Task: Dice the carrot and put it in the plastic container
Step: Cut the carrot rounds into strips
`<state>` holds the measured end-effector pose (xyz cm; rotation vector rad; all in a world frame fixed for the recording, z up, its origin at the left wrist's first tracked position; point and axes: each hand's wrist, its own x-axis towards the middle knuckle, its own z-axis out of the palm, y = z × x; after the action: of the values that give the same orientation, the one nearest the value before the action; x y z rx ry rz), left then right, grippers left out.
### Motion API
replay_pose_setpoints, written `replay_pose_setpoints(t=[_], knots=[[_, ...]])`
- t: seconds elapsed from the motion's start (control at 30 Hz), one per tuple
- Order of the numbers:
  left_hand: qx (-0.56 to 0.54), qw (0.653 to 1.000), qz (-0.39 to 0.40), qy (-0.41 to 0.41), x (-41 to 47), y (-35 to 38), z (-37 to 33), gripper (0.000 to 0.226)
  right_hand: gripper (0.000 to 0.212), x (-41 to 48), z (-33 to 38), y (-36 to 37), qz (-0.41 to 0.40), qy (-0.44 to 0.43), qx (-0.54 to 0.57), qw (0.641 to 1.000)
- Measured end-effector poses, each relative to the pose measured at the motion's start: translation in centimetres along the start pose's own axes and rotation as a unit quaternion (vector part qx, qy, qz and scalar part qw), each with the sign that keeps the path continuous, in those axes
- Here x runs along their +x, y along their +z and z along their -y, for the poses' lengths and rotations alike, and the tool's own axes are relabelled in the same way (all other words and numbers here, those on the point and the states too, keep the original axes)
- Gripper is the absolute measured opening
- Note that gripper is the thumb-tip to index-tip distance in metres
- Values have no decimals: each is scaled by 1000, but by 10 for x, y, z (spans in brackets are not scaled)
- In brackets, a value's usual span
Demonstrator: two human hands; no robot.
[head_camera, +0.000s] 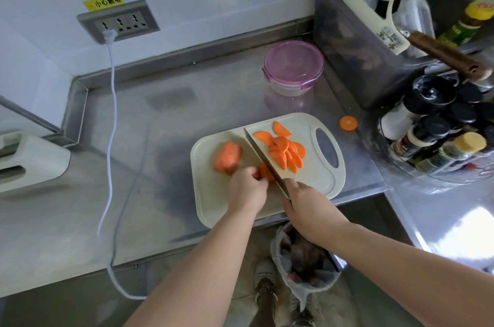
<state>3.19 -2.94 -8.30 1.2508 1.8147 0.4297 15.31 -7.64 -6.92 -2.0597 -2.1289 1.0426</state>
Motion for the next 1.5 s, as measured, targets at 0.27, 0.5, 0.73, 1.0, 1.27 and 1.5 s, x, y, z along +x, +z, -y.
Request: replay_pose_setpoints(t=[0.27,0.5,0.73,1.0,1.27,1.5], knots=[[-16,1000,-19,9,3,-3,5,19,28,5,1,-7,6,-6,8,1000],[-30,999,-21,-6,22,3,-5,25,22,15,-6,-14,-13,-5,-10,1000],[-81,995,-42,-33,31,6,2,23,26,17,-2,-17,28,1,-20,999],[-114,992,-16,-49,31,5,9,14,19,17,2,-13,55,8,-1,998],[-104,994,-26,-29,12,1,15,25,21,2,-5,-8,30,-11,-16,999],[-139,990,-6,-30,9,0,12,18,16,5,-36,-43,-131,73,58,987]])
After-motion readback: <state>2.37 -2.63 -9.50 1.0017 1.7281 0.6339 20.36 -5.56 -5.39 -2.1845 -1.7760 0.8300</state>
